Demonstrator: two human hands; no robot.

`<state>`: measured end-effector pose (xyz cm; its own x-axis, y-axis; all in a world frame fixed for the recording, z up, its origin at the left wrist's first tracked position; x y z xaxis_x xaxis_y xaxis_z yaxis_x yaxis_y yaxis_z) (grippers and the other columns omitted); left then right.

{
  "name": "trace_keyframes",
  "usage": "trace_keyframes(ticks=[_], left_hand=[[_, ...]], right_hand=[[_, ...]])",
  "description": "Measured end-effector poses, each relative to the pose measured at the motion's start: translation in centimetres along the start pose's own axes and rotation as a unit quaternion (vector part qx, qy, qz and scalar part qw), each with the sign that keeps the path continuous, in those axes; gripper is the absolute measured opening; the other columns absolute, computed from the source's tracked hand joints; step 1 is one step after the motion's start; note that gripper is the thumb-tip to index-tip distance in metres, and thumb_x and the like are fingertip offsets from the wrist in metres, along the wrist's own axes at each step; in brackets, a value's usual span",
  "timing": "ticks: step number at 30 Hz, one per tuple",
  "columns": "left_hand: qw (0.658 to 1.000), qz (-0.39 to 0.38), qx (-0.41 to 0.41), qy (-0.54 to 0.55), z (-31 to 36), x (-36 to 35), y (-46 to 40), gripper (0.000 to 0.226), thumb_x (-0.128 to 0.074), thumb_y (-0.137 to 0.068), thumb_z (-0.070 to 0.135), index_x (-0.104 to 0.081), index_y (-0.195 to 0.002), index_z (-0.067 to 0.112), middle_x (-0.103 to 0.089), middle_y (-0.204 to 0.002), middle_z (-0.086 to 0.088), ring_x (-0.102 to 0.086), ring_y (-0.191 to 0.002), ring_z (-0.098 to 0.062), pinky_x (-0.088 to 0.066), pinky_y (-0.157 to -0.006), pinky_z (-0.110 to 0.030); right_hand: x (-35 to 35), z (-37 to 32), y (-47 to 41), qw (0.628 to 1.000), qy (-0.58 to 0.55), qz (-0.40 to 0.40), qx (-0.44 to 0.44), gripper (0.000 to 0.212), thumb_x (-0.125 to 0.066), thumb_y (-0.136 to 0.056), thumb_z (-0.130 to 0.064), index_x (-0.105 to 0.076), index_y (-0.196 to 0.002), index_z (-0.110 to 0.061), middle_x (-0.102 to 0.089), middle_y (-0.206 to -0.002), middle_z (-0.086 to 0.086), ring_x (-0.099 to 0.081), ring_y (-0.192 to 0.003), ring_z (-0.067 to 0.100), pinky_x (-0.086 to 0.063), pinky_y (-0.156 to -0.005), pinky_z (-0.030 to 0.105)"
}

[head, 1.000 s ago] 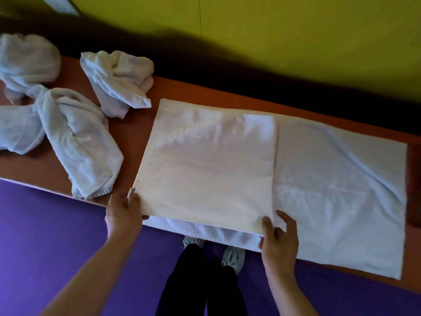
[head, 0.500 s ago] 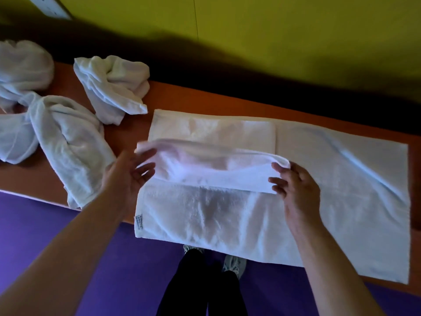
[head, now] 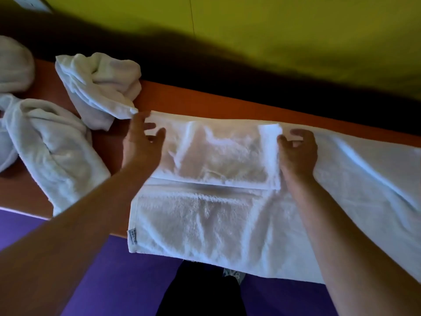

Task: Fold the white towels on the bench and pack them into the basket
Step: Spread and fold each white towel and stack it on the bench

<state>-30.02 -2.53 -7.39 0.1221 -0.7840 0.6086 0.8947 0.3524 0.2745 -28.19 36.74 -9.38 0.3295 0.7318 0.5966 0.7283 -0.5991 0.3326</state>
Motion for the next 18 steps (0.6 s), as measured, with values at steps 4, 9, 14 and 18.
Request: trace_keyframes(ticks=[4,9,14,18], left_hand=[[0.914,-0.103,-0.274,-0.281,1.7,-5.0,7.4,0.032,-0.056,-0.098,0.028,-0.061,-0.130,0.025,-0.056,-0.140,-0.005,-0.055,-0.118,-0.030,-0.047,-0.098,-0.044],[0.871,-0.185,-0.221,-0.398,-4.0,-7.7,9.8,0.064,-0.037,-0.099,0.049,-0.017,-0.159,0.040,-0.001,-0.170,0.002,-0.013,-0.154,-0.033,-0.021,-0.120,-0.056],[0.872,-0.204,-0.224,-0.384,-3.9,-7.7,9.4,0.065,-0.046,-0.100,0.045,-0.019,-0.158,0.040,-0.002,-0.170,0.004,-0.012,-0.155,-0.031,-0.021,-0.120,-0.055],[0.911,-0.157,-0.183,-0.336,-3.0,-5.2,8.7,0.058,-0.053,-0.099,0.038,-0.035,-0.153,0.032,-0.019,-0.167,-0.003,-0.020,-0.153,-0.030,-0.025,-0.119,-0.050]], right_hand=[[0.4,3.5,2.5,0.992,0.112,-0.040,-0.030,0.036,-0.062,-0.093,-0.045,-0.054,-0.112,-0.016,-0.065,-0.102,0.004,-0.063,-0.090,0.022,-0.044,-0.074,0.030],[-0.2,6.1,4.0,0.986,0.084,-0.108,-0.094,0.041,-0.070,-0.090,-0.048,-0.061,-0.111,-0.013,-0.065,-0.096,-0.003,-0.063,-0.093,0.022,-0.044,-0.079,0.033],[-1.0,4.8,5.0,0.982,-0.050,-0.145,-0.114,0.013,-0.076,-0.083,-0.038,-0.072,-0.089,-0.028,-0.075,-0.095,-0.002,-0.071,-0.098,0.027,-0.060,-0.087,0.048],[-1.6,-1.2,7.5,0.992,-0.051,-0.119,-0.002,0.011,-0.069,-0.093,-0.027,-0.066,-0.104,-0.027,-0.072,-0.095,-0.008,-0.069,-0.089,0.010,-0.062,-0.080,0.039]])
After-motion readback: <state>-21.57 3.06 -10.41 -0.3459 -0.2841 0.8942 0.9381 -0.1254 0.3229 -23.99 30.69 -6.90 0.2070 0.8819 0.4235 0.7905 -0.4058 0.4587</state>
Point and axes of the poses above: each hand's wrist, its own y-axis away from the middle knuckle, its own x-axis out of the back of the hand, z = x × y, the point moved 8 cm from there along -y, towards the middle knuckle
